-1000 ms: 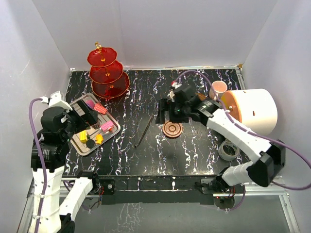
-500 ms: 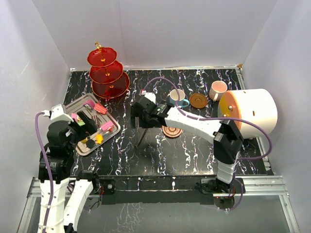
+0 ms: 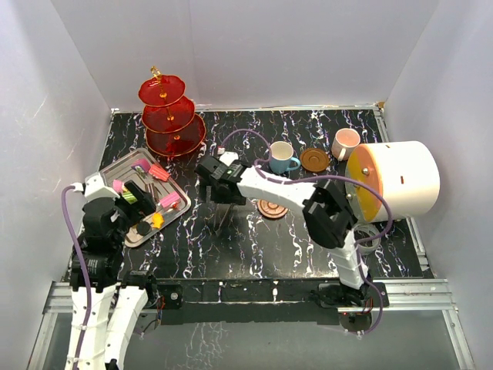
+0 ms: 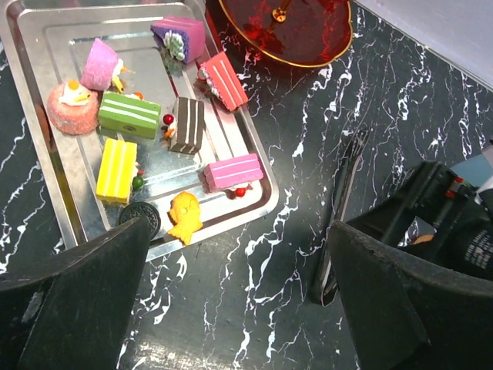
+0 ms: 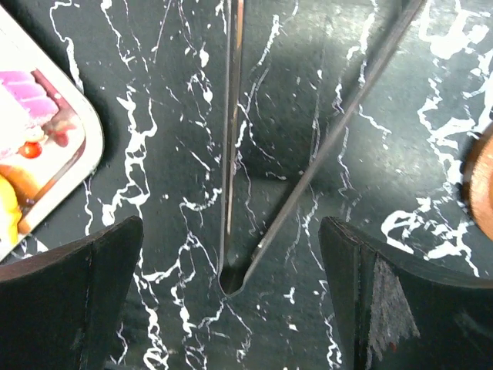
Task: Serve the afternoon tea
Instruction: Move the clamp to the center of the board.
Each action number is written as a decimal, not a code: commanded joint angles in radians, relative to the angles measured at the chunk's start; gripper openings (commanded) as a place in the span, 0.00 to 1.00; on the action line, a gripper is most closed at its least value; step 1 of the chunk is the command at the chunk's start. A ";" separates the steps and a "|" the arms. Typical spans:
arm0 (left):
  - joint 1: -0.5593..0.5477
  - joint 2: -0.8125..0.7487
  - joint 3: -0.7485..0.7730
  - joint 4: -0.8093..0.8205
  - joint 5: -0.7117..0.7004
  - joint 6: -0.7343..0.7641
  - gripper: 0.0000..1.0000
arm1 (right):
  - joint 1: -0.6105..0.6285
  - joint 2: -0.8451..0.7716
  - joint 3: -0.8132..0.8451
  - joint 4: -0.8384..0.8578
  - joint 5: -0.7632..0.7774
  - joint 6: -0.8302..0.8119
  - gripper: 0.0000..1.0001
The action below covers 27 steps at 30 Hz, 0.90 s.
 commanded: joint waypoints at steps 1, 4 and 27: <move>0.008 -0.038 -0.064 0.044 -0.027 -0.047 0.99 | 0.001 0.099 0.154 -0.113 0.066 0.013 0.98; 0.007 -0.060 -0.105 0.052 -0.034 -0.064 0.99 | 0.001 0.163 0.228 -0.191 0.125 0.025 0.98; 0.006 -0.109 -0.155 0.037 -0.090 -0.108 0.99 | -0.159 -0.037 -0.305 0.012 0.124 -0.157 0.81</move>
